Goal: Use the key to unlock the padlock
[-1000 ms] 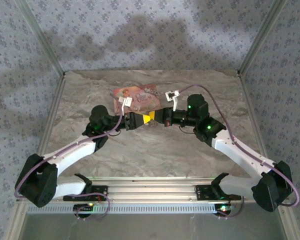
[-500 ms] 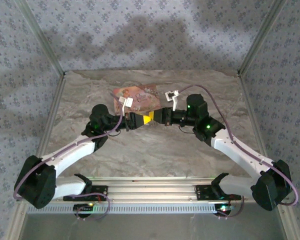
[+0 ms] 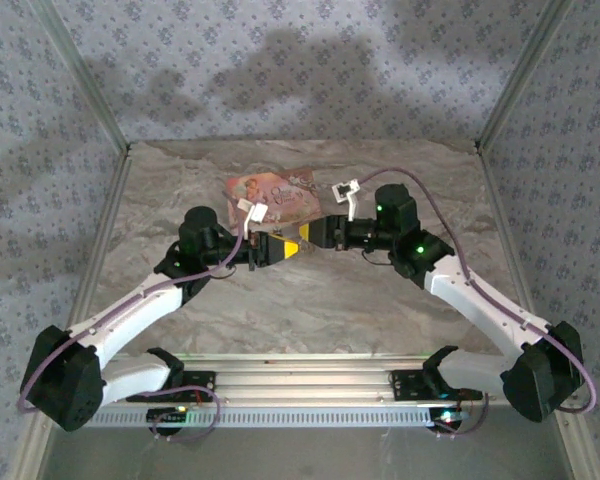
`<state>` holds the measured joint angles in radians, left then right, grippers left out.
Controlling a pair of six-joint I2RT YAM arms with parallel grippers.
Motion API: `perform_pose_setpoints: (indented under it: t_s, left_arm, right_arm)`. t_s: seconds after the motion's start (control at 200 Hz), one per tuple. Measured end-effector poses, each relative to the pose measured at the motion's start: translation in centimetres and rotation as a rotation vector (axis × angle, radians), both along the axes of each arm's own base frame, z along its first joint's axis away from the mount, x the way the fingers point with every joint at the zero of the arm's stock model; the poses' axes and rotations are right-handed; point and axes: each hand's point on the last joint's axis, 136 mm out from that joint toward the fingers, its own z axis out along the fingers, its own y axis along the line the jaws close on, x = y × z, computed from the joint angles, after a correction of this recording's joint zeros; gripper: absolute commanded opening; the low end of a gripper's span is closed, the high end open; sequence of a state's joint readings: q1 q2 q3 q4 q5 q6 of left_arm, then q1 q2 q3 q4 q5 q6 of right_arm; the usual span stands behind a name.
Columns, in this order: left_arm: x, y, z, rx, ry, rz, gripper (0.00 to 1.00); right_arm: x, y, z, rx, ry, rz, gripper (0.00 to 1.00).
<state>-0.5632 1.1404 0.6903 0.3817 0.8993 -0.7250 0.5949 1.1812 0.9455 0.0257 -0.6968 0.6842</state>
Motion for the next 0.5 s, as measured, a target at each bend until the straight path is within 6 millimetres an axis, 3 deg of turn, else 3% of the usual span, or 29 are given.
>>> perform_pose_setpoints:
  t_s: [0.145, 0.305, 0.455, 0.505]
  left_arm:
    - [-0.1, 0.0, -0.2, 0.007, 0.008, -0.004, 0.00]
    - [0.0, 0.2, -0.2, 0.009, 0.008, -0.001, 0.00]
    - [0.0, 0.5, 0.2, 0.001, -0.002, 0.003, 0.00]
    - [0.0, 0.6, 0.3, 0.001, -0.002, 0.007, 0.00]
  right_arm:
    - [-0.7, 0.8, -0.5, -0.007, 0.007, 0.041, 0.24]
    - [-1.0, 1.3, -0.7, -0.010, 0.015, 0.064, 0.20]
    - [-0.8, 1.5, -0.7, -0.013, 0.010, 0.073, 0.00]
    - [-0.8, 1.6, -0.6, -0.011, 0.010, 0.075, 0.00]
